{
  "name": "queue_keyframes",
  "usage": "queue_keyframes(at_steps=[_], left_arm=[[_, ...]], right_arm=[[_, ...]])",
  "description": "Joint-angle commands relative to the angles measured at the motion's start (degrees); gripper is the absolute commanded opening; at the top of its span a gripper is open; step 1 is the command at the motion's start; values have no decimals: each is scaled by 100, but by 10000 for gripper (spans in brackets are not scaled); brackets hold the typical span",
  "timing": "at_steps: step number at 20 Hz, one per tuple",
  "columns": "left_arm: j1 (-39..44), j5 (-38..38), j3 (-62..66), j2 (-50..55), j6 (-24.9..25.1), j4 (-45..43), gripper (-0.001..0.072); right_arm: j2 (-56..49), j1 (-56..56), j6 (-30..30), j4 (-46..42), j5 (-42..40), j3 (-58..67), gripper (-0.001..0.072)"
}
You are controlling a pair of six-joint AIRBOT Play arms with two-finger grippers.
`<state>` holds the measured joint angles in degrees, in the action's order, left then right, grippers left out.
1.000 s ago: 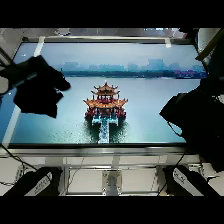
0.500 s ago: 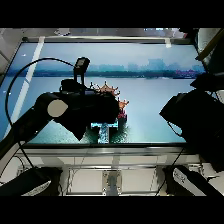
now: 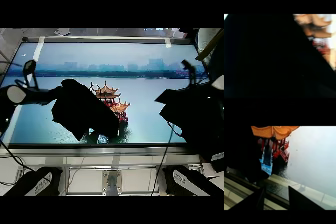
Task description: Fold the clothes and pants, and hang the long-sleeved shirts on hangers.
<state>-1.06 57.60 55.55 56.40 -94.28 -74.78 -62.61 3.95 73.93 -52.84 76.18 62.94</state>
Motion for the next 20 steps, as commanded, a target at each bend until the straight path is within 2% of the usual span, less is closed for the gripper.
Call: queue_keyframes(at_steps=[1,3,4,5,9,14,15,16,17,18,19,20], left_arm=[[-1062,295,-726,-13,0,138,701],[-1163,-17,-1080,-11,0,282,701],[-1161,-184,-1255,15,0,334,701],[-1152,-323,-1394,70,0,463,701],[-1152,-984,-1720,560,2,1366,701],[-1014,-2164,-1720,1388,168,2900,695],[-903,-2356,-1720,1545,177,2946,589],[-791,-2428,-1720,1683,179,2944,360],[-691,-2468,-1718,1803,181,2942,58],[-616,-2527,-1718,1867,236,2942,6],[-570,-2562,-1707,1858,345,2944,6],[-570,-2549,-1665,1814,518,2942,6]], right_arm=[[-350,-1187,-55,299,-2061,-772,350],[-1040,-1663,-57,601,-2210,-651,359],[-1416,-1827,-57,787,-2124,-586,488],[-1801,-1980,-68,955,-2002,-503,531],[-2680,-2465,-382,1537,-1685,-238,531],[-2750,-2852,-562,1552,-1923,-212,526],[-2752,-2870,-562,1556,-2028,-214,514],[-2750,-2874,-562,1556,-2135,-212,454],[-2750,-2874,-562,1556,-2225,-212,318],[-2750,-2874,-562,1554,-2341,-212,106],[-2750,-2874,-562,1554,-2468,-212,22],[-2750,-2872,-564,1550,-2616,-212,16]])
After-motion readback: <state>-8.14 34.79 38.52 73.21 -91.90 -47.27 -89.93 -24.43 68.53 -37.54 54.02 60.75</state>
